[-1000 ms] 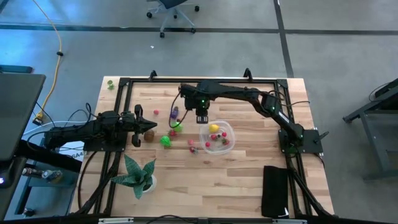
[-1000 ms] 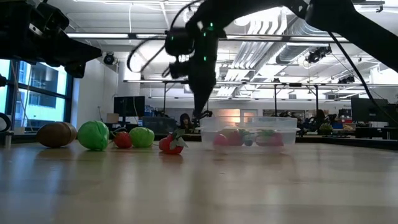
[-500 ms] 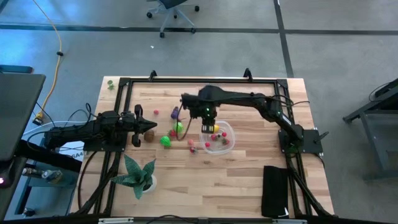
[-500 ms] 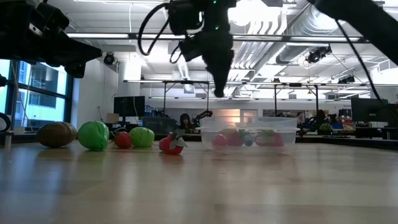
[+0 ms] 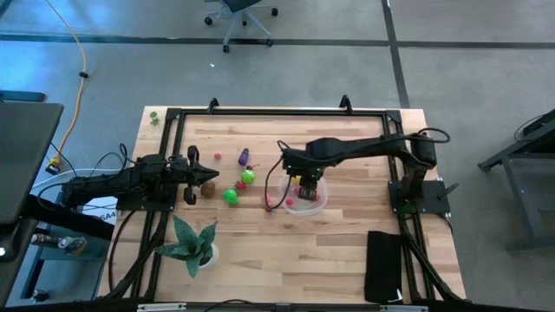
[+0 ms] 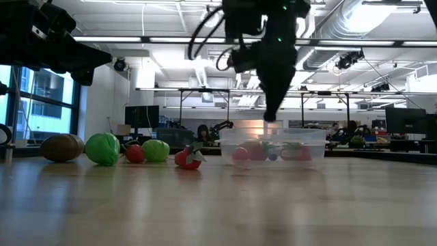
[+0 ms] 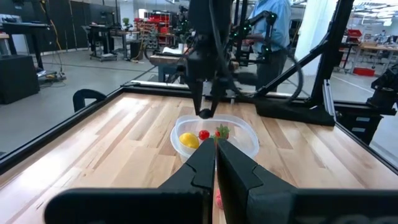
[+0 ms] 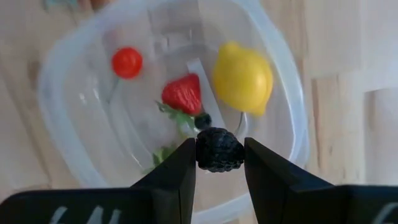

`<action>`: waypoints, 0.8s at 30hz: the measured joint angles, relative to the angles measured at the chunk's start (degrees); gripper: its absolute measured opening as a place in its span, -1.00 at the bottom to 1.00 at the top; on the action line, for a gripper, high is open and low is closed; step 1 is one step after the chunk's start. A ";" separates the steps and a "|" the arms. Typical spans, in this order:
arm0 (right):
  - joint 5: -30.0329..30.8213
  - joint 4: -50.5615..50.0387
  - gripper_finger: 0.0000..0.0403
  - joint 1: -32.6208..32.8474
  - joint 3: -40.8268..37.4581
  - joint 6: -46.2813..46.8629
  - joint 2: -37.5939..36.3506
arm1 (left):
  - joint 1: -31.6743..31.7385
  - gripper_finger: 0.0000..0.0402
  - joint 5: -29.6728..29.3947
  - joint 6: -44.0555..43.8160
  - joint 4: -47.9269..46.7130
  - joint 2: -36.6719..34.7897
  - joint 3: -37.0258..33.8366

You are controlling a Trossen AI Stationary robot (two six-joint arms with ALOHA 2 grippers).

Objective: Pick and placing Produce into tupperware
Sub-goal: Put the blackberry into the transparent container

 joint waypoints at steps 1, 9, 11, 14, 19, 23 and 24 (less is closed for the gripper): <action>-0.19 0.84 -0.50 -0.12 -1.43 -0.01 -0.11 | 0.02 -0.97 -0.01 -0.01 0.02 0.02 0.02; -0.51 9.66 -0.50 -1.65 -9.70 -1.39 0.02 | 0.00 -0.97 0.00 0.00 0.00 0.02 0.02; -0.46 10.91 -0.50 -1.72 -10.48 -1.73 0.02 | 0.00 -0.97 0.00 0.00 0.02 0.00 0.00; -0.49 11.15 -0.50 -1.75 -10.73 -1.74 0.09 | 0.01 -0.97 0.00 0.00 0.01 0.00 0.01; -0.49 11.24 -0.45 -1.75 -10.71 -1.76 0.10 | 0.02 -0.97 0.00 -0.02 0.00 0.00 0.00; -0.46 11.81 -0.32 -1.77 -10.71 -1.76 0.10 | 0.01 -0.97 0.00 0.00 0.01 0.01 0.01; -0.34 11.80 -0.29 -1.77 -10.71 -1.76 0.10 | 0.00 -0.97 0.00 0.00 0.01 0.00 0.02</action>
